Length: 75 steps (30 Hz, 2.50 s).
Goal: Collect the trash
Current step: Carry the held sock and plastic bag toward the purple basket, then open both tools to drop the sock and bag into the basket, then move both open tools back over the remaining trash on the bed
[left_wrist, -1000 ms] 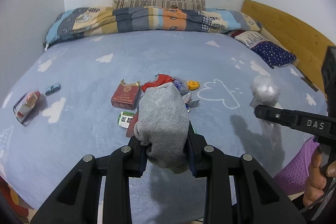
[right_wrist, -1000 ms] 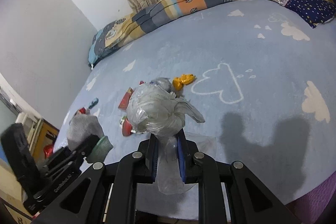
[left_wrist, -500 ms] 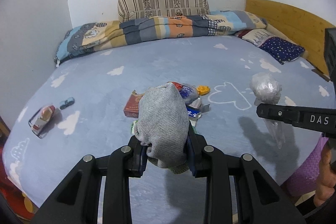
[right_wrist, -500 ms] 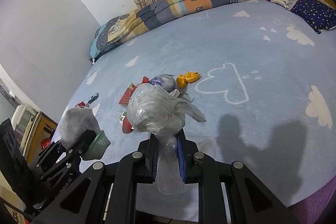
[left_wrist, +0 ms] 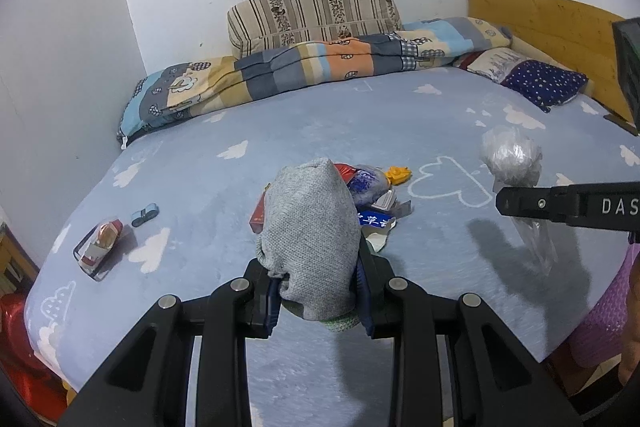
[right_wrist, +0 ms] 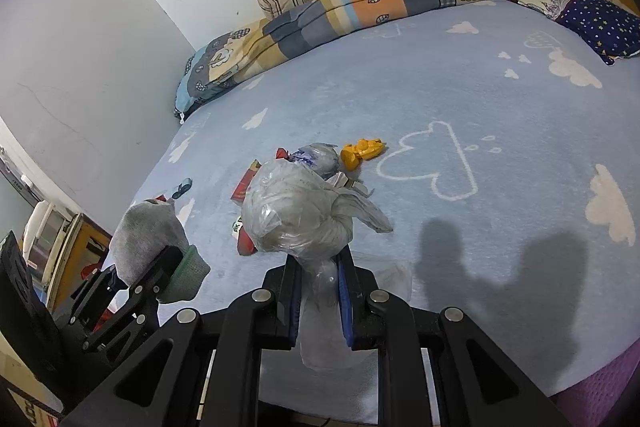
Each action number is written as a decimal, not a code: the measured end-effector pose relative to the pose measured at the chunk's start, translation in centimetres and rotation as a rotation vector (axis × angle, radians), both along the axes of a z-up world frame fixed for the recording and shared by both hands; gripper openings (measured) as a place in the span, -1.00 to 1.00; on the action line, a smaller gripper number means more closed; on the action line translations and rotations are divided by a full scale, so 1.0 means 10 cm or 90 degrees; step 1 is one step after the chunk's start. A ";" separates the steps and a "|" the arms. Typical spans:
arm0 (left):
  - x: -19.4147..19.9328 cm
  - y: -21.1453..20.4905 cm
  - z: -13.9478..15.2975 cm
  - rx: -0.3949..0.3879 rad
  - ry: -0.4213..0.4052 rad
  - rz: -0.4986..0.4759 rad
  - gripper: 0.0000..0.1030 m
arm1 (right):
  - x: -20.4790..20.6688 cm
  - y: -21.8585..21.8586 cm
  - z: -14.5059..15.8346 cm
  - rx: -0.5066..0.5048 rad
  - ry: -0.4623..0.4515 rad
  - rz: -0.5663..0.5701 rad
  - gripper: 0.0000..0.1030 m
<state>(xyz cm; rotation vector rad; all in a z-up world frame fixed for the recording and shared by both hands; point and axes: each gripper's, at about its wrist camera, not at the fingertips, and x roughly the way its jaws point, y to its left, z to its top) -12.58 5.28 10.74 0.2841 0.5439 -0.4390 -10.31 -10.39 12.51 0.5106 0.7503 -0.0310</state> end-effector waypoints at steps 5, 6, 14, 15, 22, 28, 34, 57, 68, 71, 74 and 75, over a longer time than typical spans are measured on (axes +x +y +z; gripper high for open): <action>0.00 -0.01 -0.01 0.005 -0.003 -0.002 -0.43 | 0.00 0.00 0.01 0.003 -0.001 -0.001 -0.68; -0.01 -0.02 -0.01 0.005 -0.003 -0.003 -0.43 | 0.00 0.00 0.02 0.005 -0.002 -0.002 -0.68; -0.05 -0.10 -0.02 0.007 -0.004 -0.020 -0.43 | -0.10 -0.06 0.09 0.017 -0.013 -0.018 -0.68; -0.07 -0.11 -0.02 0.006 -0.004 -0.024 -0.43 | -0.13 -0.08 0.11 0.021 -0.016 -0.022 -0.68; -0.23 -0.21 0.02 -0.024 0.020 -0.086 -0.43 | -0.53 -0.24 0.20 0.046 -0.040 -0.064 -0.68; -0.49 -0.43 0.11 -0.053 0.045 -0.167 -0.43 | -1.27 -0.66 0.35 0.084 -0.083 -0.134 -0.68; -0.79 -0.90 0.23 -0.074 0.094 -0.273 -0.43 | -2.32 -1.21 0.37 0.053 -0.076 -0.262 -0.68; -2.61 -3.52 0.01 0.090 0.257 -0.726 -0.13 | -4.17 -2.37 -0.23 0.160 -0.072 -0.534 -0.39; -2.37 -3.23 0.07 0.054 0.257 -0.659 -0.05 | -4.30 -2.40 -0.21 0.147 -0.087 -0.558 0.04; -2.23 -2.98 0.12 0.044 0.235 -0.623 -0.04 | -4.17 -2.34 -0.17 0.146 -0.087 -0.535 0.04; -2.04 -2.69 0.17 0.030 0.214 -0.578 0.03 | -3.96 -2.25 -0.13 0.142 -0.082 -0.500 0.04; -1.95 -2.57 0.19 0.023 0.210 -0.562 0.03 | -3.83 -2.19 -0.11 0.138 -0.077 -0.480 0.05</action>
